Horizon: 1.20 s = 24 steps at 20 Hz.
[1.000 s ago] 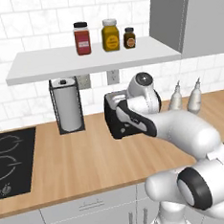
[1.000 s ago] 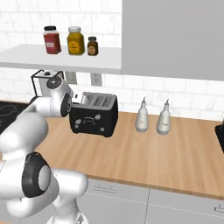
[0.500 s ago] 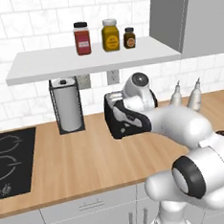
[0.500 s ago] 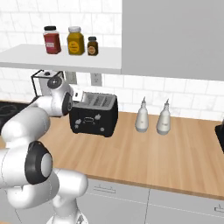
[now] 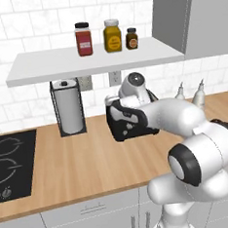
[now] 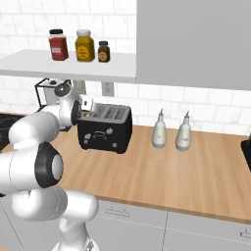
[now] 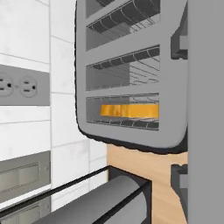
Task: Start the toaster. Once the lever pops up, take the bread to the plate on the dining counter.
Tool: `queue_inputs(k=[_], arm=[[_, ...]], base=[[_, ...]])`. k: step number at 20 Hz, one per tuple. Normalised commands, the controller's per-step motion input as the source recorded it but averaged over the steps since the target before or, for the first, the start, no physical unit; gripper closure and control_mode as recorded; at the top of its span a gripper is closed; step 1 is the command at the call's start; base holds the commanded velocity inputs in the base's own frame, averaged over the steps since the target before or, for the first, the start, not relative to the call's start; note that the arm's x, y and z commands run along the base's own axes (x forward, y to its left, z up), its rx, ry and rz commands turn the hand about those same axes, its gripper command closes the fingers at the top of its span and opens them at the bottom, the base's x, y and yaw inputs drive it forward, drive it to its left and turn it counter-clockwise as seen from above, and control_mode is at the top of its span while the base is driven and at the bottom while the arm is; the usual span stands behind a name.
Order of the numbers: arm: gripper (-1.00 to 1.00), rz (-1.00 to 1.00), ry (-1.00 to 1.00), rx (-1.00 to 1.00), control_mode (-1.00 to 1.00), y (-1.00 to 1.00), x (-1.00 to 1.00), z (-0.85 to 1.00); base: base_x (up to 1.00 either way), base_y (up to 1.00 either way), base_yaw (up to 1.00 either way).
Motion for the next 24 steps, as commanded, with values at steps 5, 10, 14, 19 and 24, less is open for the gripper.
queue_inputs(k=[5, 10, 14, 19, 24], arm=[[-1.00, 0.02, 0.00, 0.00, -1.00, 0.08, 0.10, -0.20], [-1.00, 0.01, 0.00, 0.00, -1.00, 0.00, 0.18, -0.02], [-1.00, 0.02, 0.00, 0.00, -1.00, 0.00, 0.28, 0.00], [-1.00, 0.01, 0.00, 0.00, -1.00, 0.00, 0.25, -0.01], [-1.00, 0.00, 0.00, 0.00, -1.00, 0.00, 0.01, -0.03]], base=[[0.00, 0.00, 0.00], [0.00, 0.00, 0.00], [0.00, 0.00, 0.00], [0.00, 0.00, 0.00], [0.00, 0.00, 0.00]])
